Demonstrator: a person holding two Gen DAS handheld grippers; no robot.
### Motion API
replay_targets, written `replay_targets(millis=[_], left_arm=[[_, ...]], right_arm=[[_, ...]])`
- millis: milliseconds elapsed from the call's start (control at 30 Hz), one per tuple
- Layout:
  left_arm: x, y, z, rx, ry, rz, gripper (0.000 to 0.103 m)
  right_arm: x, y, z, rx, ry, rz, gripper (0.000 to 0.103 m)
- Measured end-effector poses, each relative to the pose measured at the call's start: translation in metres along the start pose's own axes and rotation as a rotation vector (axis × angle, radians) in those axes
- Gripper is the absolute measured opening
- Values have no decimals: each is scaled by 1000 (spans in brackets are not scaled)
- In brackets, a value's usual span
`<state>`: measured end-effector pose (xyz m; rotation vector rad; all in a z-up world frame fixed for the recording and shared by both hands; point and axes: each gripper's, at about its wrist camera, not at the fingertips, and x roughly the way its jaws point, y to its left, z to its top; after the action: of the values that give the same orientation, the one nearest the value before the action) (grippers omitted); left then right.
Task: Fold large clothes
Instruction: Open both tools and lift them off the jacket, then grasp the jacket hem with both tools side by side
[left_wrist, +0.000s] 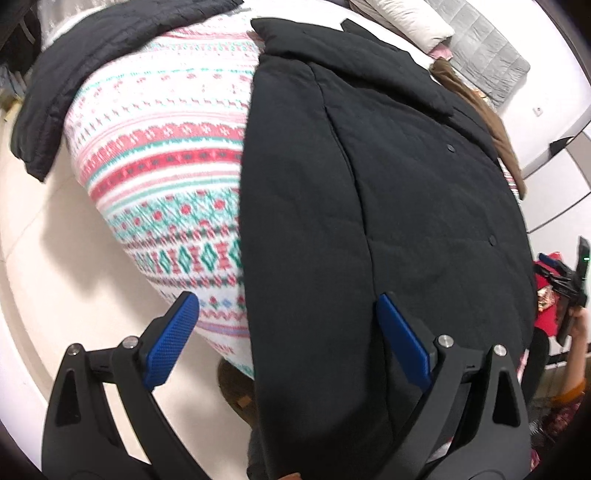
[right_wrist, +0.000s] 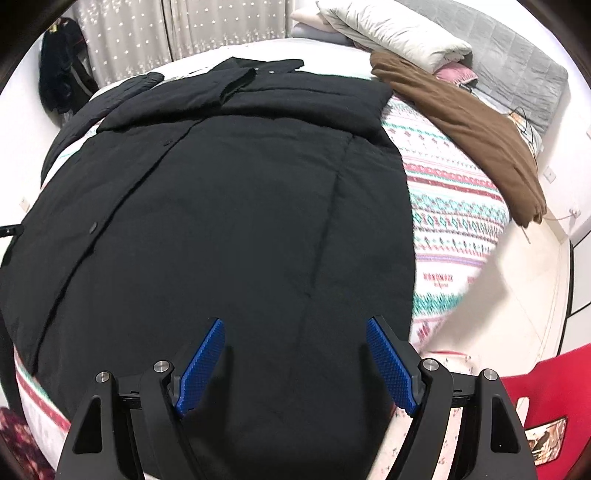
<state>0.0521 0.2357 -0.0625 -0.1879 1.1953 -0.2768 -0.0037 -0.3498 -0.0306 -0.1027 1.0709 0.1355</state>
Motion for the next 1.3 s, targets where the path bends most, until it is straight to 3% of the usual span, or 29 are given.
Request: replay_targets(millis=[200,300,500,700,867,933,1000,1033,1067,1133,1300], left_arm=[[3,0,-15,-16,57,-154,96],[5,-5,-23,-17,89,-217,96],[11,-11,-34,-44,122,-277,87],[-4,-13,-38,-57,103,-299,73],[-6,-15,-41,-64,99,-323,65],[-3,-15,-38,-69,103,-309,54],[-3,-19,-35,-78,93,-303,38],[-8,-22,-32,-78,66,-311,28],[-13,-23,-30,-74,48,-315,18],[-27,-27,-21,-67,-20,-352,16],[-50,-49,11,-39,-147,-400,14]], right_arm=[[8,-27,-28,74,59,26,81],[7,-37,-41,140,78,80,81],[6,-56,-61,255,100,189,81],[12,-62,-75,357,137,299,80],[5,-48,-85,313,144,288,80],[1,-48,-88,317,131,287,68],[-6,-49,-89,331,110,284,45],[-11,-48,-89,346,99,282,39],[-17,-49,-88,357,84,268,19],[-30,-49,-84,347,57,216,12],[-72,-45,-57,324,-68,209,8]])
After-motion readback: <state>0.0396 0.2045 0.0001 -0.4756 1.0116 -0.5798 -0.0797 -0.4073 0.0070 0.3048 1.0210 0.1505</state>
